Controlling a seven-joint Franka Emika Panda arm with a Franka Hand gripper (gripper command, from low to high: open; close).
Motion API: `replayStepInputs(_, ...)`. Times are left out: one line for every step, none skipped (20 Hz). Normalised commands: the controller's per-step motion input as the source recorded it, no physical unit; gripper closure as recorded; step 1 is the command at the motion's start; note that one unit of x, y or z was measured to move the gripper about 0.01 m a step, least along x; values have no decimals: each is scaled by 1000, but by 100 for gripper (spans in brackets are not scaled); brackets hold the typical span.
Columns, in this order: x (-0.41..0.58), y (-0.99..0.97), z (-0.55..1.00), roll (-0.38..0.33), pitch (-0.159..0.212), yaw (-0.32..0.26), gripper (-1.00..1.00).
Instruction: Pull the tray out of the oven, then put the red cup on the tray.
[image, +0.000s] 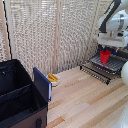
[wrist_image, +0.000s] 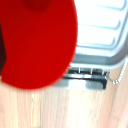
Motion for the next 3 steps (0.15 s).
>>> replayStepInputs(66,0,303,2,35,-101,-100)
replayStepInputs(43,0,91,0,47,-86,-100)
replayStepInputs(14,0,0,-8,14,-71,-100)
